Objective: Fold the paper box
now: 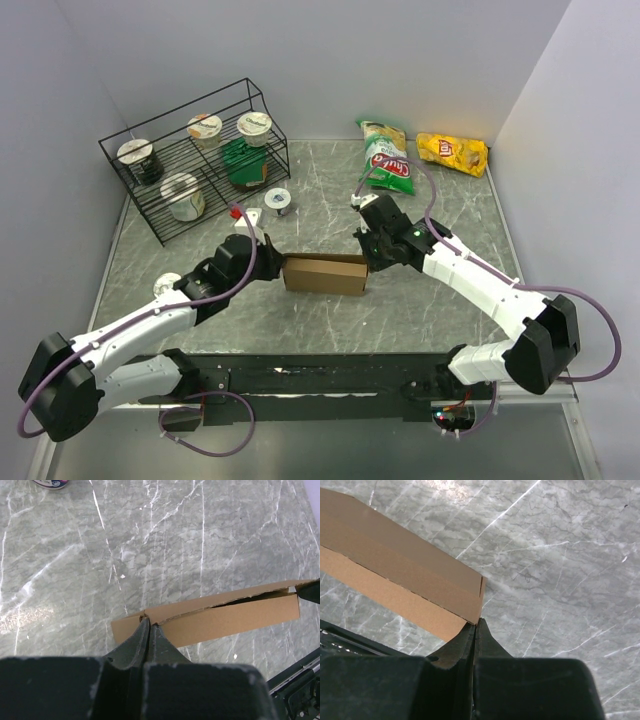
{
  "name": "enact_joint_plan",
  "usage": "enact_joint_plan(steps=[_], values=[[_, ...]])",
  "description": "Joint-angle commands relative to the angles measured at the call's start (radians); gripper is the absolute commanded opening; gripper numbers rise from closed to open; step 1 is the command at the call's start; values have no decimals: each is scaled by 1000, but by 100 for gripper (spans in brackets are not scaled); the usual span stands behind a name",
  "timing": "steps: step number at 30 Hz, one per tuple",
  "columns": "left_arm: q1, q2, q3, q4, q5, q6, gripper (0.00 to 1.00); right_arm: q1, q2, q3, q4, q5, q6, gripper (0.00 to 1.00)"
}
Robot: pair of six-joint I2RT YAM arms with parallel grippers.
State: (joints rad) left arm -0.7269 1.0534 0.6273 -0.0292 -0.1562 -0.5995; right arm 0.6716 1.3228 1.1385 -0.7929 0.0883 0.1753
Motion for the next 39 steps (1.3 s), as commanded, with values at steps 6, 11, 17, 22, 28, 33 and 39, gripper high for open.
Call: enact_joint_plan(steps=[6,11,17,22,28,33,39], values=[[1,34,-6,-239,-62,6,1,9,-48,-6,17,-10,26,0],[3,16,-11,-261,-112,-39,1,9,-56,-11,17,-7,26,0],[14,-1,-26,-253,-106,-69,1,9,-54,-17,20,-2,24,0],[15,-41,-78,-161,-26,-52,1,11,-57,-40,40,7,29,0],[17,-41,-98,-161,-38,-74,1,10,-65,-52,46,18,35,0],[27,-49,-90,-205,-82,-75,1,9,-68,-52,47,14,36,0],[29,-36,-104,-161,-11,-49,1,11,-82,-48,61,-25,30,2]])
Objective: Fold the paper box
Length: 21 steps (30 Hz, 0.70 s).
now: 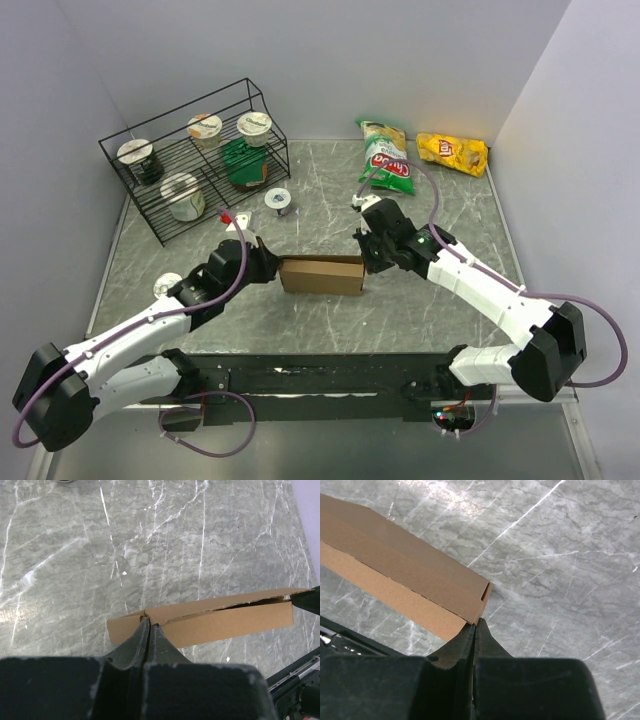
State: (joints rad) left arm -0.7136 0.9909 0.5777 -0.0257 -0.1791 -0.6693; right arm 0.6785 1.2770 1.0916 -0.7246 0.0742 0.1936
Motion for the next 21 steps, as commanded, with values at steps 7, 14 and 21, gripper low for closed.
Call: enact_joint_plan(steps=[7,14,21], values=[[14,43,-10,-197,7,86,1,6,-51,47,-42,-20,15,34],[0,89,45,-217,13,125,1,4,-77,94,-70,-11,-5,47],[-32,132,82,-232,-14,139,1,4,-77,96,-52,19,-22,45]])
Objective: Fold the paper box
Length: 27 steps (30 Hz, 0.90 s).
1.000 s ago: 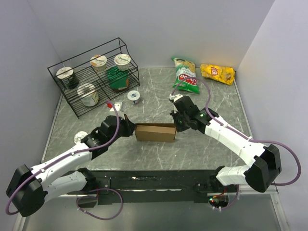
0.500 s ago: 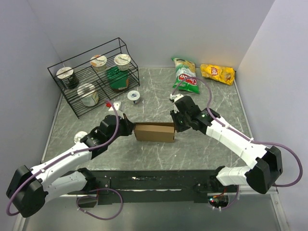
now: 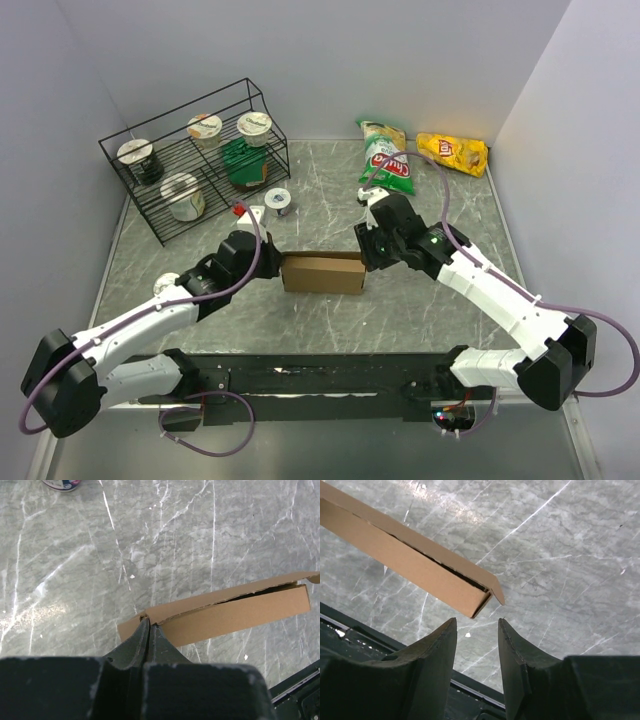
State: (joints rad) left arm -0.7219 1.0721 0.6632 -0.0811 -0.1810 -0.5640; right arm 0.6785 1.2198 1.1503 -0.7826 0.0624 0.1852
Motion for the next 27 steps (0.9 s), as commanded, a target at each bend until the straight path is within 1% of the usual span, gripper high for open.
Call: enact_joint_plan(steps=[1,4,7,12,16,27], values=[[-25,55,-2,-177,-14,33,1,4,-8,37,0,37,-16,43],[-31,60,3,-174,-15,30,1,6,12,32,-4,59,-33,39],[-37,61,7,-175,-21,29,1,3,15,-1,16,85,-52,37],[-42,65,10,-178,-23,33,1,4,29,-17,51,94,-85,35],[-47,68,12,-181,-26,32,1,4,58,8,52,85,-90,33],[-56,58,12,-190,-35,27,1,3,87,-18,78,105,-110,31]])
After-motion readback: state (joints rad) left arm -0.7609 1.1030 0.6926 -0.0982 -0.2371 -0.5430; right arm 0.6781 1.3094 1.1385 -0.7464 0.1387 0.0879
